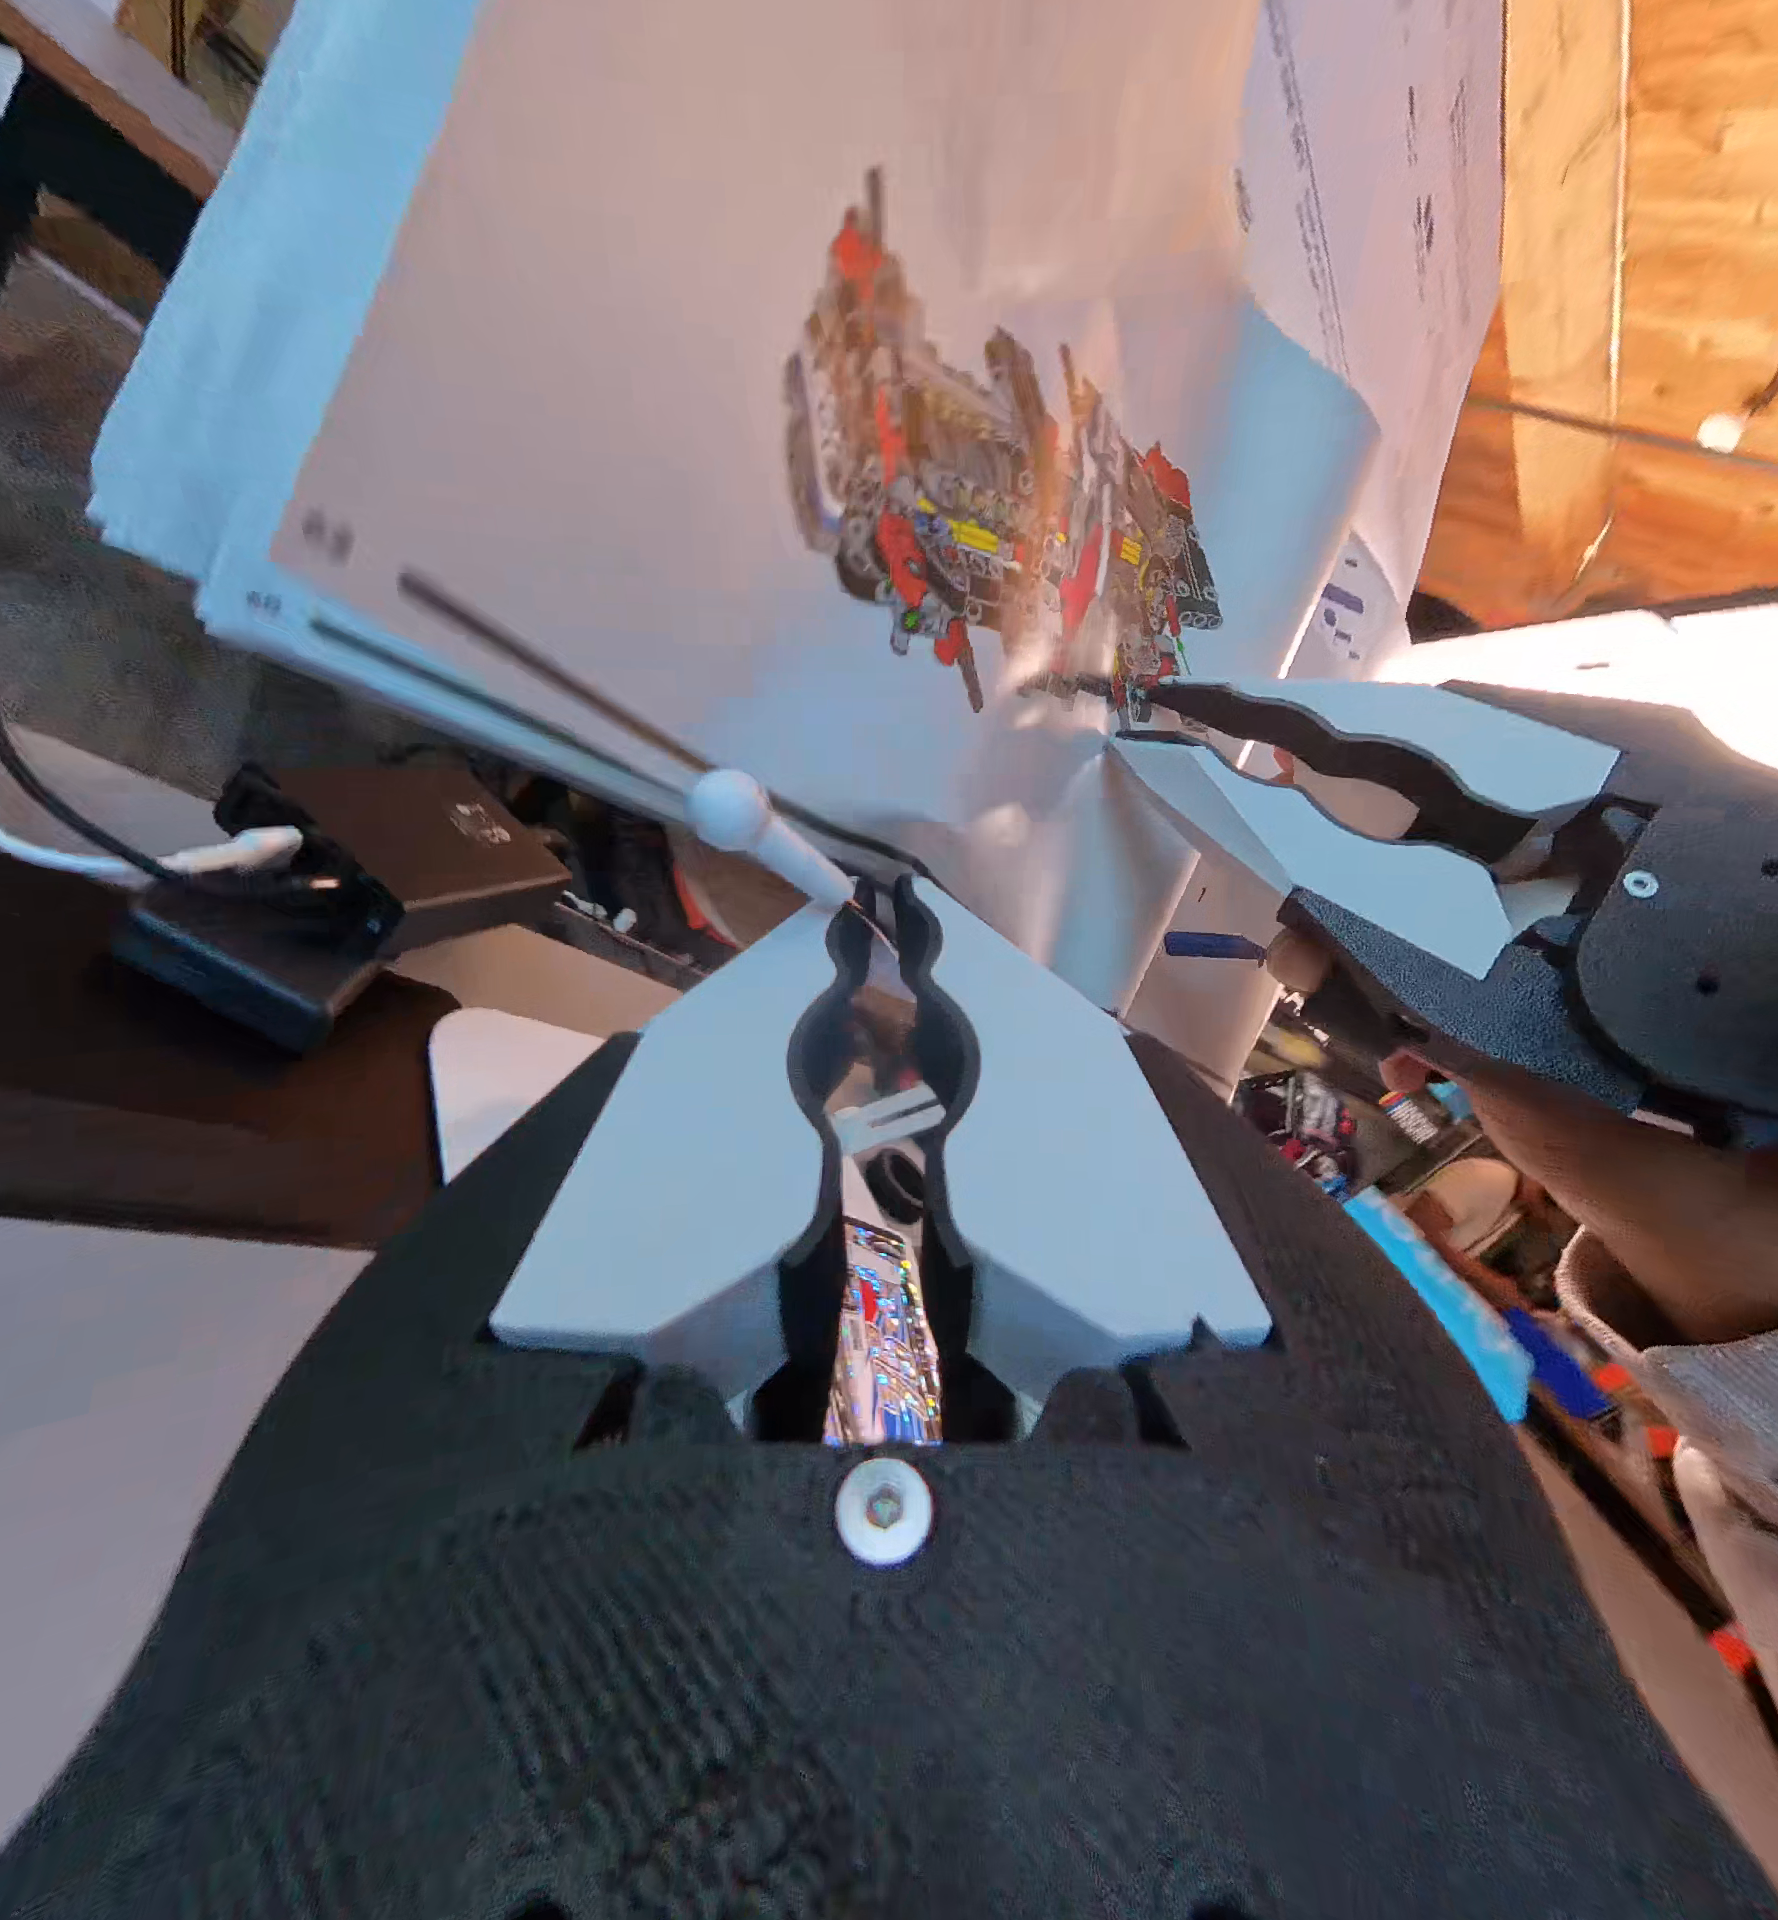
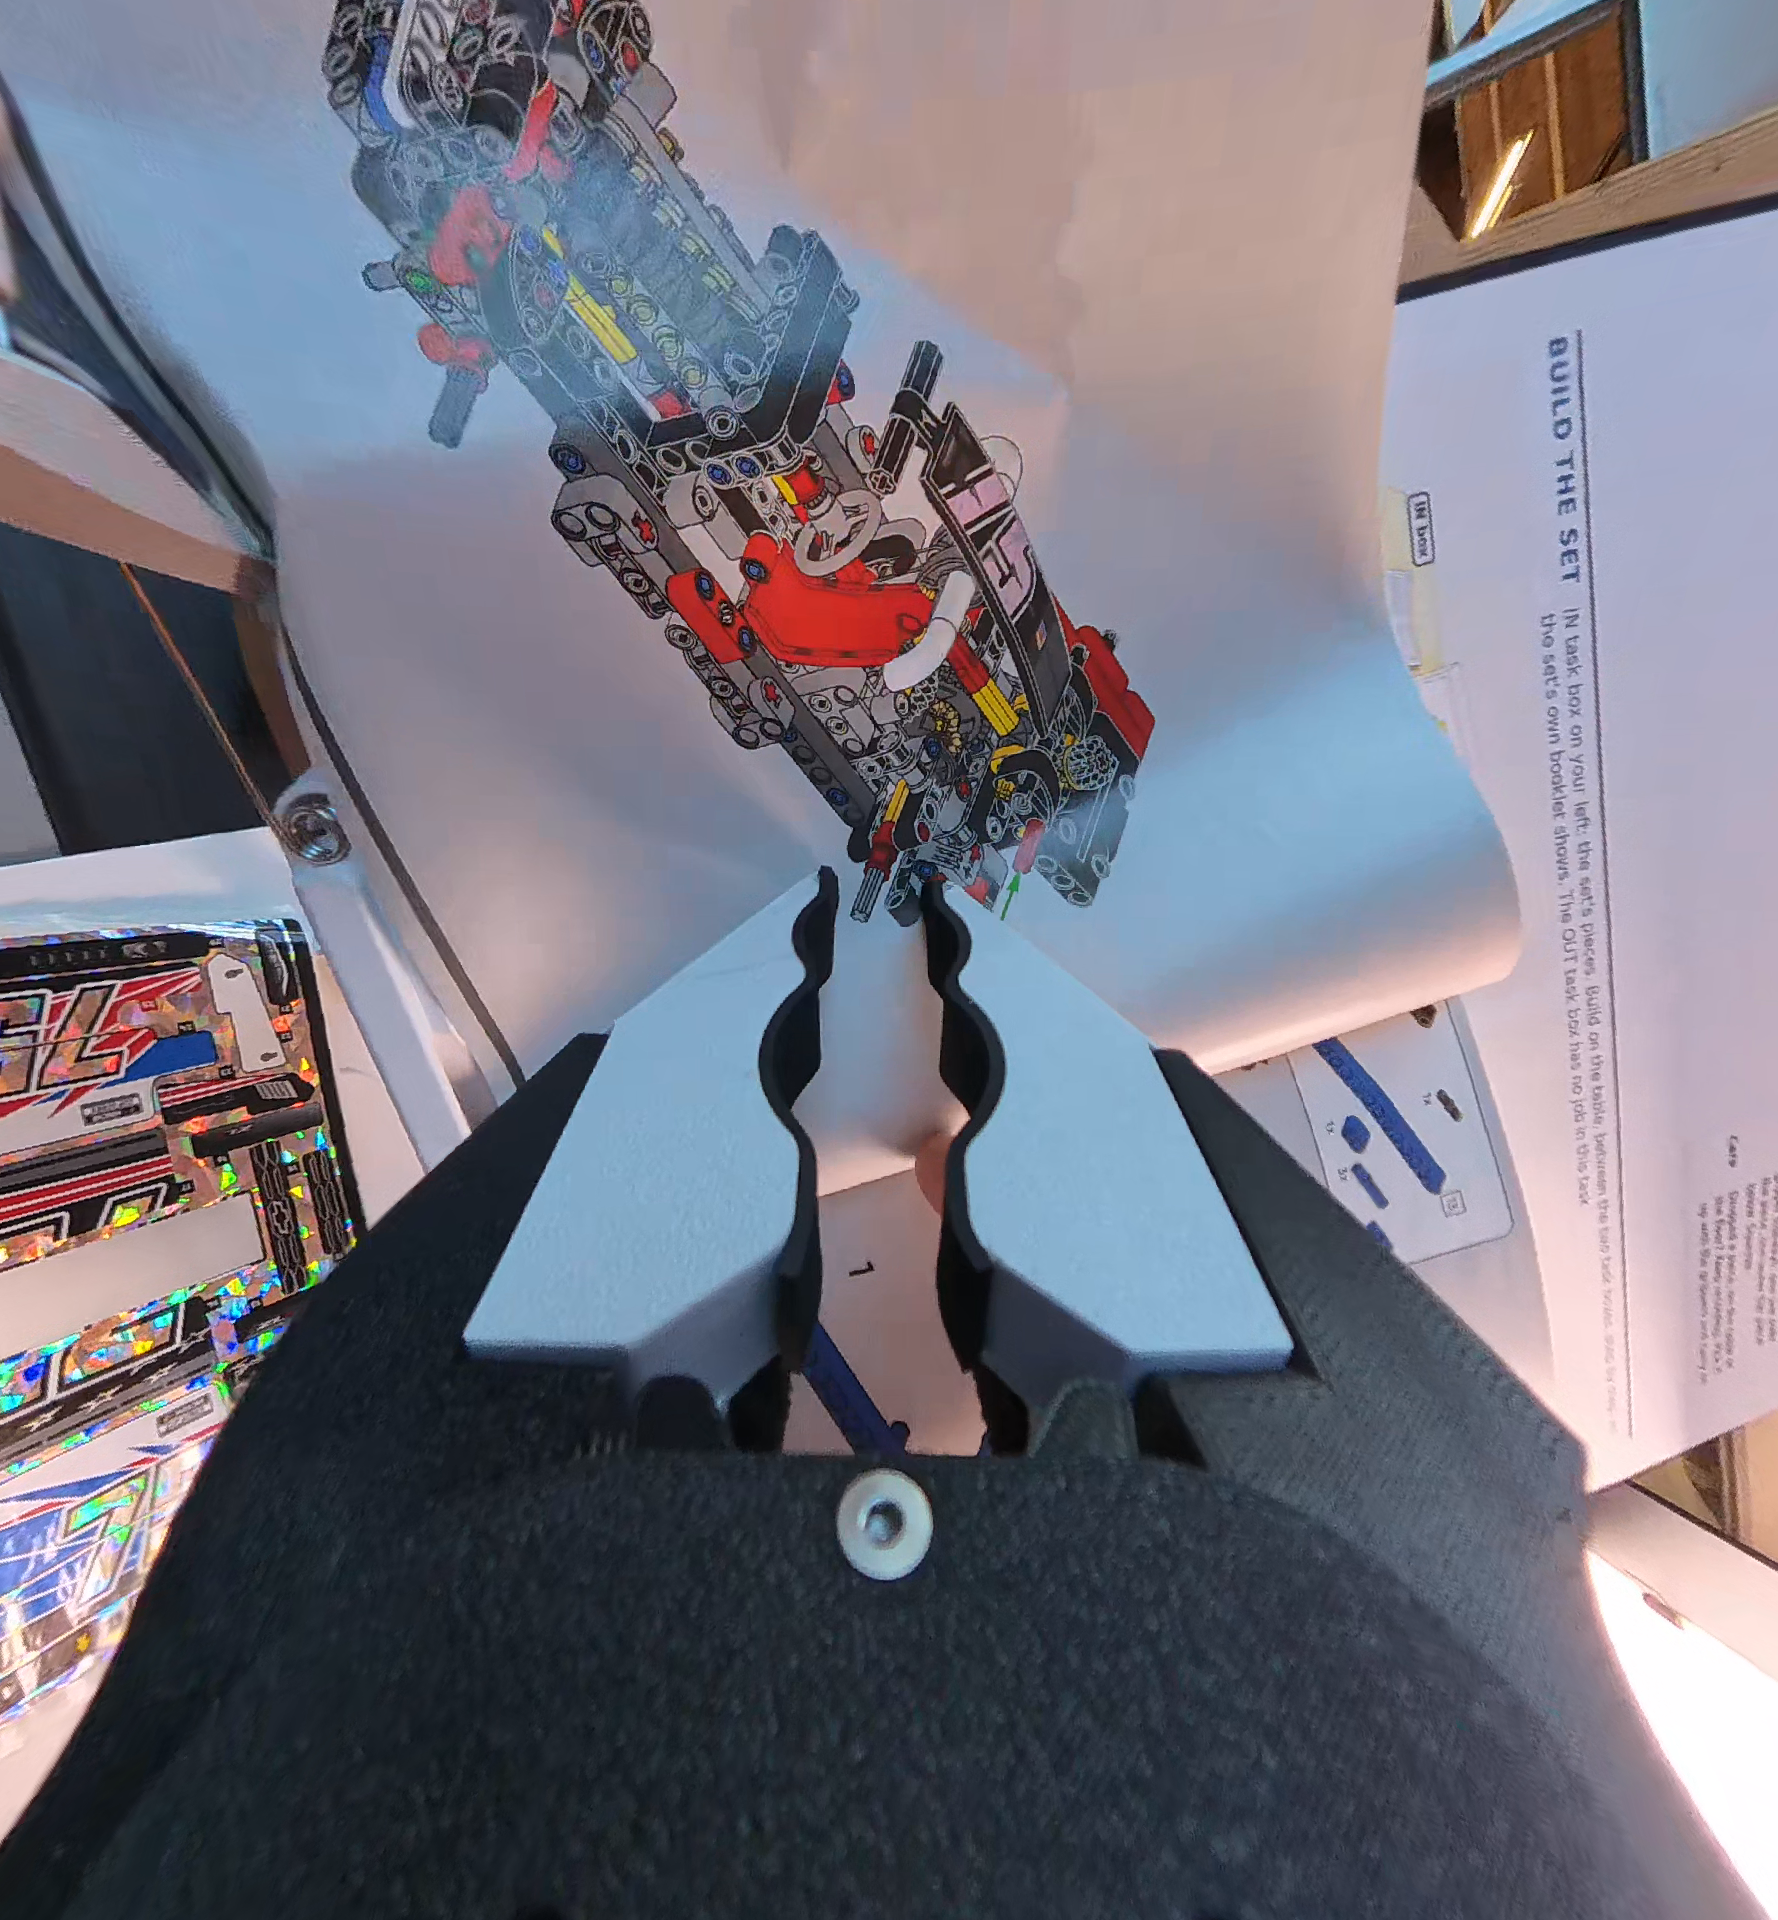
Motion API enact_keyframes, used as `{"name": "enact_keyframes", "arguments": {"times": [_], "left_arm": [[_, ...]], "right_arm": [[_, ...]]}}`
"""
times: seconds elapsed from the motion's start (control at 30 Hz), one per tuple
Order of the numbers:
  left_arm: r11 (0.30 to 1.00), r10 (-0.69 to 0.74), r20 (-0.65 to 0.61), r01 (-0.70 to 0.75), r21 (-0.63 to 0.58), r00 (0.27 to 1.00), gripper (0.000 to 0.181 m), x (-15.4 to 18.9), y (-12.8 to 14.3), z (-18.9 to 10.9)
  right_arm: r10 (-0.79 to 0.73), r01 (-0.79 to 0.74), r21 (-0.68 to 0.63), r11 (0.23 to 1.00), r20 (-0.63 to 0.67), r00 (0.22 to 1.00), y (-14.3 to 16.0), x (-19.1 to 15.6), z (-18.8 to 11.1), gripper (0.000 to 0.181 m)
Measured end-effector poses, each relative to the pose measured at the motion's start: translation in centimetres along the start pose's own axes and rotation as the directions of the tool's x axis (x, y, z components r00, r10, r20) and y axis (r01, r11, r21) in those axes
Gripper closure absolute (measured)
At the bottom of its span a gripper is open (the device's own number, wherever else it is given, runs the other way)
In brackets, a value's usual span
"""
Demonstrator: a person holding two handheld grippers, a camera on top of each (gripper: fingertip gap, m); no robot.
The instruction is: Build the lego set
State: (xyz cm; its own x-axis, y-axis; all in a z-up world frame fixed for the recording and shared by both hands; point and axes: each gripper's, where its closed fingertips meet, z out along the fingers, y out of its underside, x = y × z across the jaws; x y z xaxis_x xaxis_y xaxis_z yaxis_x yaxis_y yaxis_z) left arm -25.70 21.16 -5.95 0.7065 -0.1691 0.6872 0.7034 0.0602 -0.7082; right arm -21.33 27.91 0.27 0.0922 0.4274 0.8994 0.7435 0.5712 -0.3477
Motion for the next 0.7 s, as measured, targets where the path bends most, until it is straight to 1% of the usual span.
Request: {"name": "enact_keyframes", "arguments": {"times": [0.03,0.13,0.2,0.23,0.3,0.4,0.43,0.5,0.53,0.6,0.67,0.7], "left_arm": [[1.000,-0.013,0.007,0.013,0.011,1.000,0.178,-0.2,0.3,-0.2],[0.992,0.124,0.054,-0.126,0.033,0.991,0.176,0.0,0.4,-0.5],[0.985,0.170,0.068,-0.171,0.012,0.983,0.176,0.5,0.2,-0.2],[0.976,0.219,0.073,-0.218,-0.013,0.973,0.176,0.7,0.1,0.0],[0.935,0.351,0.085,-0.344,-0.081,0.933,0.175,1.2,-0.1,0.4],[0.887,0.440,0.091,-0.416,-0.201,0.894,0.175,1.2,-0.2,0.9],[0.884,0.430,0.085,-0.400,-0.243,0.899,0.174,1.1,-0.1,1.0],[0.912,0.322,0.065,-0.291,-0.288,0.945,0.175,0.9,0.2,0.8],[0.927,0.265,0.061,-0.237,-0.291,0.962,0.175,0.6,0.3,0.6],[0.945,0.199,0.051,-0.178,-0.273,0.979,0.174,0.2,0.6,0.3],[0.961,0.141,0.029,-0.129,-0.244,0.990,0.174,0.1,0.7,0.2],[0.966,0.129,0.023,-0.120,-0.231,0.991,0.175,0.1,0.8,0.2]], "right_arm": [[-0.008,0.008,-0.003,1.000,-0.006,1.000,0.0,0.0,0.0,0.167],[-0.015,0.015,-0.006,1.000,-0.012,1.000,0.0,0.0,-0.1,0.167],[-0.022,0.022,0.000,1.000,-0.010,1.000,-0.1,-0.1,-0.3,0.166],[-0.023,0.023,0.002,1.000,-0.007,1.000,-0.1,-0.2,-0.3,0.166],[-0.016,0.016,0.007,1.000,-0.003,1.000,-0.2,-0.2,-0.4,0.167],[0.000,0.000,0.011,1.000,-0.003,1.000,-0.2,-0.1,-0.3,0.166],[0.003,-0.003,0.009,1.000,-0.002,1.000,-0.2,-0.1,-0.3,0.166],[-0.001,0.001,0.009,1.000,-0.001,1.000,-0.3,-0.2,-0.4,0.166],[-0.006,0.005,0.014,1.000,0.003,1.000,-0.4,-0.3,-0.6,0.165],[-0.004,0.002,0.049,0.999,0.038,0.999,-1.2,-1.0,-1.3,0.164],[-0.005,-0.011,0.119,0.993,0.135,0.991,-2.6,-3.0,-2.0,0.164],[-0.014,-0.008,0.123,0.992,0.178,0.984,-2.9,-4.0,-2.1,0.164]]}}
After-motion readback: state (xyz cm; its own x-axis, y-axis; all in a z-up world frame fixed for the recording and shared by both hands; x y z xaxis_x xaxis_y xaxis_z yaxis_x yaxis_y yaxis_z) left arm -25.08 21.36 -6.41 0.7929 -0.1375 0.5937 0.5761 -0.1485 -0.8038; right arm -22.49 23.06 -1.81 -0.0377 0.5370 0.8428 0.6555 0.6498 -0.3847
